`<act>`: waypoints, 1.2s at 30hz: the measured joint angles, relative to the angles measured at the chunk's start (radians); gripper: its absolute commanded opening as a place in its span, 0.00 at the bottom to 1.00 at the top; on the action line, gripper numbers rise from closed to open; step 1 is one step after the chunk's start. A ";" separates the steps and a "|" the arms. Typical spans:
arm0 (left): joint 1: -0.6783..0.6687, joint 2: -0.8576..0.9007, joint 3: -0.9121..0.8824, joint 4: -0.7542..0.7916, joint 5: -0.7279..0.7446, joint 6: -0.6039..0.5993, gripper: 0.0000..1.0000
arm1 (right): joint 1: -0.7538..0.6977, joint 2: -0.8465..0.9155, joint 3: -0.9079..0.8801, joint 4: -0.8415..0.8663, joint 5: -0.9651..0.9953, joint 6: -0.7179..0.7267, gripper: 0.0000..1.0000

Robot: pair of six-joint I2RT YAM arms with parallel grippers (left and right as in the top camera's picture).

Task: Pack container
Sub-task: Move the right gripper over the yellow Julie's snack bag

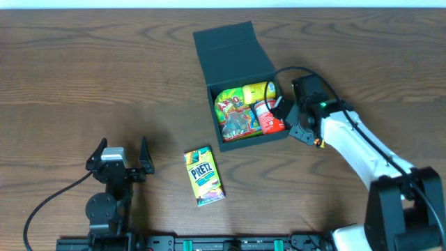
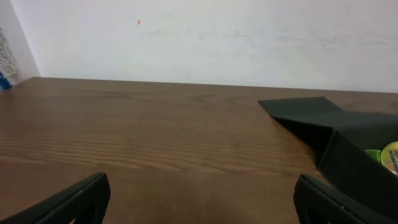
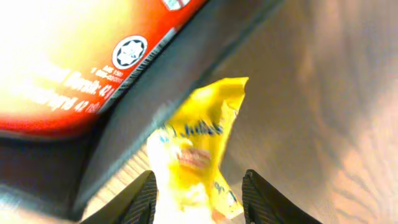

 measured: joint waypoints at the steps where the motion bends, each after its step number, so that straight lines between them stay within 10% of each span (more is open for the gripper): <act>1: 0.000 0.000 0.000 0.000 0.000 0.000 0.95 | 0.002 -0.010 0.000 0.000 0.000 0.000 0.43; 36: 0.000 0.000 0.000 0.000 0.000 0.000 0.95 | -0.101 -0.132 -0.126 0.060 -0.172 0.101 0.84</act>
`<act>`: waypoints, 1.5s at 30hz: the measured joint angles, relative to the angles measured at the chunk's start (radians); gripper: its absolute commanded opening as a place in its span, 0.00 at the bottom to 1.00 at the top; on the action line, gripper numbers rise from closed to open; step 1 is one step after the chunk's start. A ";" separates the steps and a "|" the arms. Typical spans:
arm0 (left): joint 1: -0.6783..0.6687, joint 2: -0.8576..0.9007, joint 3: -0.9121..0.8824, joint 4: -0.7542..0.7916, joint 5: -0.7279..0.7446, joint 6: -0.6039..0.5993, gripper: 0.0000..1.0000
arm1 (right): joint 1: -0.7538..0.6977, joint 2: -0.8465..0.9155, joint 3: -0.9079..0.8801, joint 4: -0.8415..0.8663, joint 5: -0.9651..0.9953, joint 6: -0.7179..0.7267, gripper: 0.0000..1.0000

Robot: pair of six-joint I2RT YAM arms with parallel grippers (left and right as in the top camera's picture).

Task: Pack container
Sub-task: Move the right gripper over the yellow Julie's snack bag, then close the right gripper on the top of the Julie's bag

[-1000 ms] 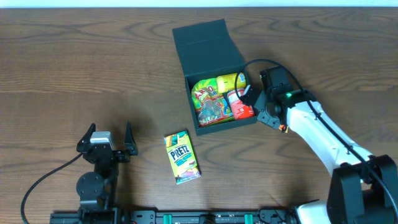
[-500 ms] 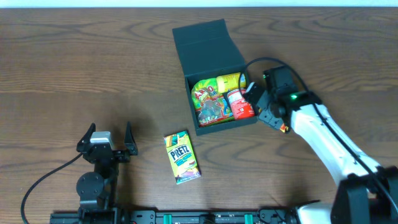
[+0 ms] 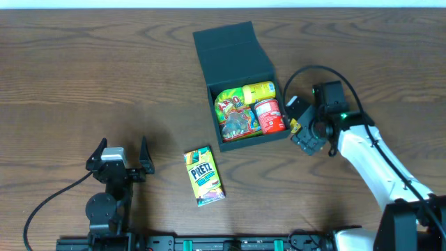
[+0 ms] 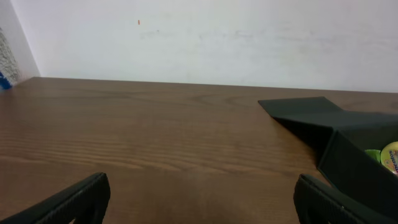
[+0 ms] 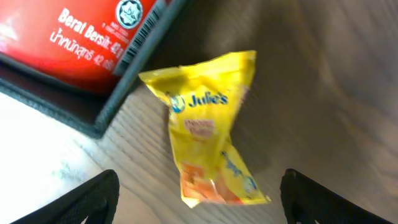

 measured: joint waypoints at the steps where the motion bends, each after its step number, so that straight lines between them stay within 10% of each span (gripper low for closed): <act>1: 0.000 0.000 0.000 0.000 0.000 0.000 0.95 | -0.002 0.000 -0.014 0.022 -0.005 0.000 0.84; 29: 0.000 0.000 0.000 0.000 0.000 0.000 0.95 | -0.097 0.000 -0.129 0.217 -0.149 0.000 0.86; 45: 0.000 0.000 0.000 0.000 0.000 0.000 0.95 | -0.114 0.000 -0.192 0.283 -0.158 0.007 0.55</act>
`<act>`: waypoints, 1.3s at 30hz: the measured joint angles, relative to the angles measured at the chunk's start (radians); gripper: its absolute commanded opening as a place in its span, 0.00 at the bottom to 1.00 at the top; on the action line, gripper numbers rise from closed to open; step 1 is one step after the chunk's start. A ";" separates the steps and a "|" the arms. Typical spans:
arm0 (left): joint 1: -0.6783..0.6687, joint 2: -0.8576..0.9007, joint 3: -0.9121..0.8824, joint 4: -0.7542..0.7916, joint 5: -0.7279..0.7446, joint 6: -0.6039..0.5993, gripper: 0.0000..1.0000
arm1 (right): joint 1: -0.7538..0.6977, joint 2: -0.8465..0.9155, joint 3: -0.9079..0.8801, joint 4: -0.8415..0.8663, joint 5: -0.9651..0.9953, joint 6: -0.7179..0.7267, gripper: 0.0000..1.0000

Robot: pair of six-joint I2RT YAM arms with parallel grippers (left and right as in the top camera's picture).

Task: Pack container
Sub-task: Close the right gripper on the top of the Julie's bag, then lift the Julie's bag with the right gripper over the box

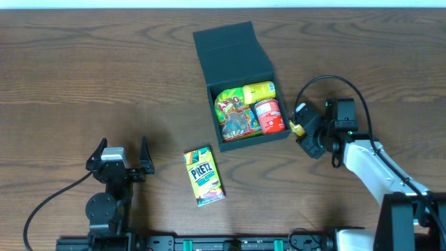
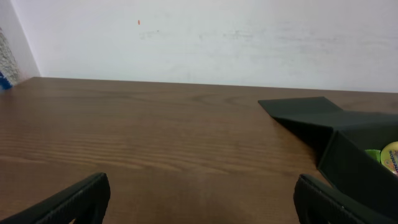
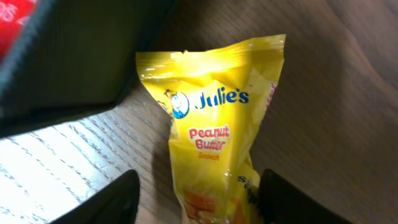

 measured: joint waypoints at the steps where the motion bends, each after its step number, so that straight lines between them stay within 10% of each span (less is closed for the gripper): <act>1: 0.000 0.000 0.000 0.000 0.000 0.000 0.95 | -0.001 0.000 0.000 0.000 0.000 0.001 0.54; 39: 0.000 0.000 0.000 0.000 0.000 0.000 0.95 | -0.003 -0.013 -0.001 0.100 -0.007 0.208 0.10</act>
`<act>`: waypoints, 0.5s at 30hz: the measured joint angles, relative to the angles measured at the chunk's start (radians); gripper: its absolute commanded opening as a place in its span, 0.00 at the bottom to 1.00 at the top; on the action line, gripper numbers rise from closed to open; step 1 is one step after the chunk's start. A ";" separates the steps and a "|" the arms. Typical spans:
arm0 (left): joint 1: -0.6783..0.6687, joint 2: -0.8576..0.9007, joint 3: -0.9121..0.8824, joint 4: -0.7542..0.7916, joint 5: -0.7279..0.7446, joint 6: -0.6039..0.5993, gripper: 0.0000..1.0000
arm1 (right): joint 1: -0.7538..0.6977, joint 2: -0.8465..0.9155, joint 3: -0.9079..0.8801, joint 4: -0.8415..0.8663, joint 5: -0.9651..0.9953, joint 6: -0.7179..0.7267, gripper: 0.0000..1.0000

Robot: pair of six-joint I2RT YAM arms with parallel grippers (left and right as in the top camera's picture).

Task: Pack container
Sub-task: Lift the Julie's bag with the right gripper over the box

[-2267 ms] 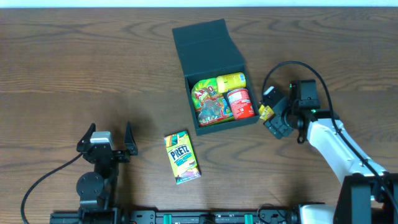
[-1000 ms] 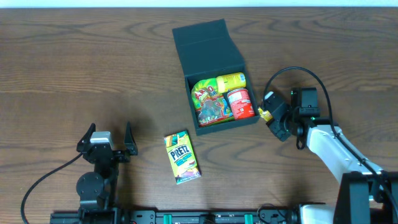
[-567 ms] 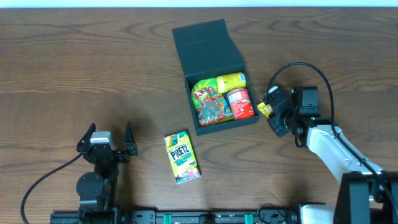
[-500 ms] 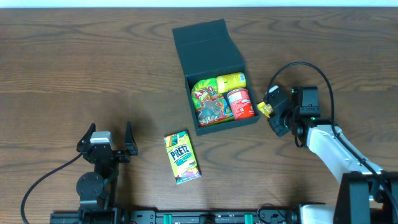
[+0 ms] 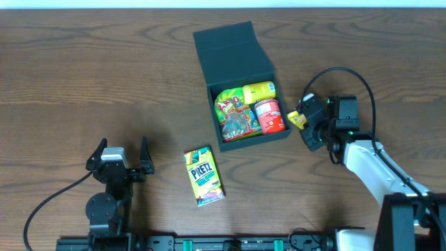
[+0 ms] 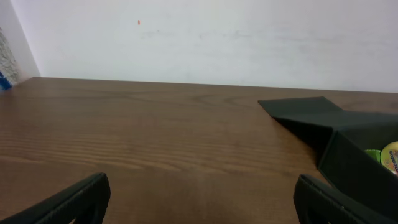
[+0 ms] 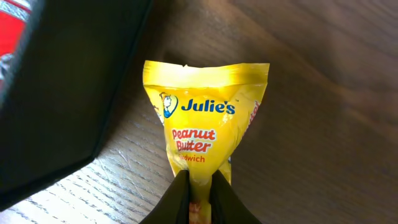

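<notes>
A dark open box [image 5: 267, 137] with its lid [image 5: 233, 51] folded back holds a green bag, a yellow pack and a red can [image 5: 270, 115]. A yellow Julie's peanut butter packet [image 7: 202, 127] lies just right of the box [image 7: 56, 93], pinched at its near end by my right gripper [image 7: 199, 196], also seen as the packet [image 5: 296, 120] in the overhead view. A Pretz box [image 5: 203, 176] lies flat in front of the container. My left gripper [image 6: 199, 202] rests open at the near left, fingers [image 6: 68, 202] wide apart.
Brown wooden table [image 5: 83, 77] all round. A pale wall [image 6: 199, 37] stands behind the table in the left wrist view. The right arm's cable [image 5: 341, 73] loops above its wrist.
My right gripper was open around the yellow packet on the table; now its fingers are shut on the packet's near end. The left arm has not moved.
The right gripper sat at the box's right wall with the red can against it and the yellow packet beyond. Then it stood back, wide open, the can inside the box. It came over the packet, and now grips it.
</notes>
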 measured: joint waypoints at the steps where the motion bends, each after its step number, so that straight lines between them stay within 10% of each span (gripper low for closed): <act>1: 0.000 0.000 0.000 0.000 0.000 0.000 0.95 | 0.000 -0.014 -0.001 -0.001 0.000 0.000 0.09; 15: 0.000 0.000 0.000 0.000 0.000 0.000 0.95 | 0.000 -0.318 -0.003 -0.007 -0.003 0.164 0.04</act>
